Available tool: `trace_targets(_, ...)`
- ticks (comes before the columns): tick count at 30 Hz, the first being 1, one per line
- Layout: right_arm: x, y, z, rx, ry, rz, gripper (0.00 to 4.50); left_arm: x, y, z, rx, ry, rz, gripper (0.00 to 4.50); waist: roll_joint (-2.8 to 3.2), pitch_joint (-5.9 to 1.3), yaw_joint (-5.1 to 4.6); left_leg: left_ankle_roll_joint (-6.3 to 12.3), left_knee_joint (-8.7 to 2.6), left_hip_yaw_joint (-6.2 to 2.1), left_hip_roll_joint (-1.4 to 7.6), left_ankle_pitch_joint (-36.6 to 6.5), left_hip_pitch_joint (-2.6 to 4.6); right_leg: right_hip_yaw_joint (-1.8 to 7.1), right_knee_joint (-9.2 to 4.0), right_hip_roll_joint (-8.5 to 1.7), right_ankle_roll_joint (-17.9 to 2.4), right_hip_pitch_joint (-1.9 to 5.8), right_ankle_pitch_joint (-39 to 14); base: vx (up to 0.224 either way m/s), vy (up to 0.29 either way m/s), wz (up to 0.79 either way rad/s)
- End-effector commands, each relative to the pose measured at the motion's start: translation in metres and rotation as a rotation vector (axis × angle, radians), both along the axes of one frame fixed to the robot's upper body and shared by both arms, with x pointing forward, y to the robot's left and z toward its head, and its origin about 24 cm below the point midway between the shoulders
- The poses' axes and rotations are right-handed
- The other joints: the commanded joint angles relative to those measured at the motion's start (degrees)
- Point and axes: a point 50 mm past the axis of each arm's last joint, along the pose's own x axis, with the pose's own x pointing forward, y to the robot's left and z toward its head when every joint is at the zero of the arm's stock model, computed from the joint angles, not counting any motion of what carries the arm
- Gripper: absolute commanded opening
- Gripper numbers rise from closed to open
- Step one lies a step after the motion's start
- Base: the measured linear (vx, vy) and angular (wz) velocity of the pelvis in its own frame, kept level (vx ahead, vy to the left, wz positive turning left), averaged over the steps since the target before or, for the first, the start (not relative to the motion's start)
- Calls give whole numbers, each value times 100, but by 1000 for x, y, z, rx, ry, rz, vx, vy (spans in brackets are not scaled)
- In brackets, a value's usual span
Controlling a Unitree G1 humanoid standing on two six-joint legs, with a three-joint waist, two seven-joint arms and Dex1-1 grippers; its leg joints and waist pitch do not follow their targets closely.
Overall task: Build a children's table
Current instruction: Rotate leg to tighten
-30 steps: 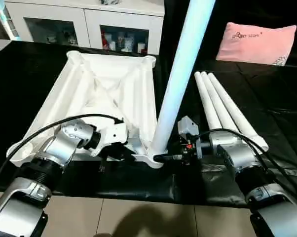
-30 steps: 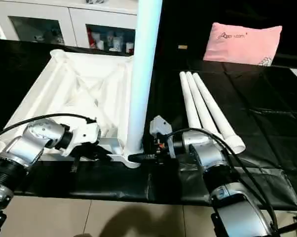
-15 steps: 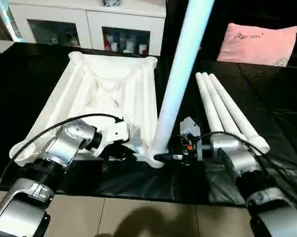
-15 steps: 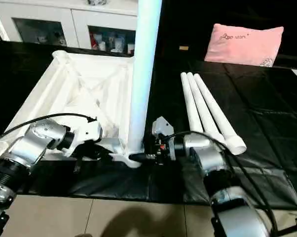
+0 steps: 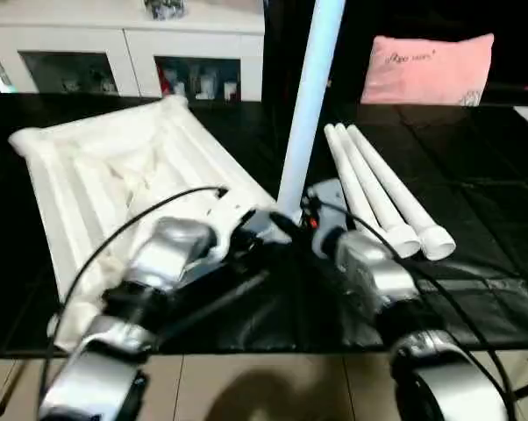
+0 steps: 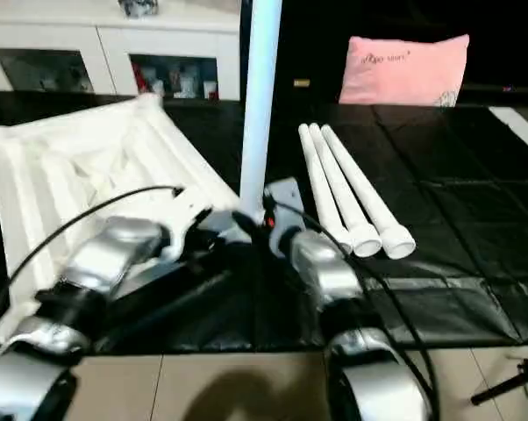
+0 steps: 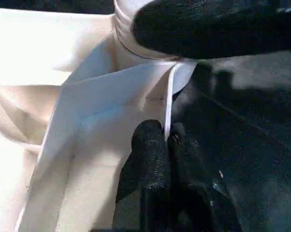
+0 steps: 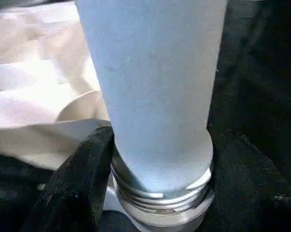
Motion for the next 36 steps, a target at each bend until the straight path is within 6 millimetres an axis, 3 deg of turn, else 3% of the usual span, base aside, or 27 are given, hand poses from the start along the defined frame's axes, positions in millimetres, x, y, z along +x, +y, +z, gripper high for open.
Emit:
trace_targets(1,-20,48,-11,32,59,193,307,5,-26,16,-64,-76,-33,0,42,-333,38,195,-366,69,-50,-671,-148,260,-487,-359,-999,356,-1222,0,0,0)
trace_targets(2,-19,41,-11,24,49,186,342,5,-22,16,-37,-85,-39,0,42,-343,41,235,-361,71,-48,-606,-159,264,-464,-362,-1051,368,-993,0,0,0)
trace_targets(4,-18,31,-12,-1,19,177,344,5,-15,15,-18,-95,-53,0,29,-351,44,299,-360,79,-48,-509,-153,266,-442,-361,-1144,379,-695,0,0,0)
trace_targets(10,-14,-9,-5,-21,-112,114,392,3,5,12,15,-105,-117,0,17,-338,51,379,-369,90,-43,-555,-162,270,-468,-380,-1130,394,-791,0,0,0)
trace_targets(11,-15,-13,-4,-14,-127,122,410,2,8,11,16,-106,-135,0,-9,-346,44,413,-366,90,-45,-493,-171,271,-458,-371,-1131,407,-719,0,0,0)
trace_targets(13,-16,-21,-1,-9,-145,143,422,1,13,10,20,-99,-151,0,-4,-364,47,487,-351,90,-39,-336,-175,275,-421,-370,-1188,412,-425,0,0,0)
trace_targets(17,-24,-41,7,14,-189,275,447,-6,29,7,42,-82,-264,0,-13,-388,57,690,-311,103,-36,-117,-202,278,-353,-358,-1337,406,152,0,0,0)
trace_targets(18,-24,-41,7,14,-189,275,447,-6,29,7,42,-82,-264,0,-21,-375,51,709,-319,103,-30,-166,-202,269,-359,-358,-1367,398,93,0,0,0)
trace_targets(20,-30,-55,13,-7,-189,454,447,-16,43,6,54,-37,-405,0,-37,-367,65,725,-320,102,-29,-281,-202,267,-378,-370,-1351,409,-118,0,0,0)
trace_targets(27,-35,-64,20,-53,-158,671,447,-24,57,11,83,14,-572,0,-42,-361,113,651,-324,116,11,-278,-169,271,-356,-381,-1422,372,-158,0,0,0)
trace_targets(36,-35,-52,22,-151,-163,880,447,-38,55,11,107,71,-784,0,-58,-361,244,510,-319,137,32,-286,-151,273,-320,-391,-1424,351,-169,0,0,0)
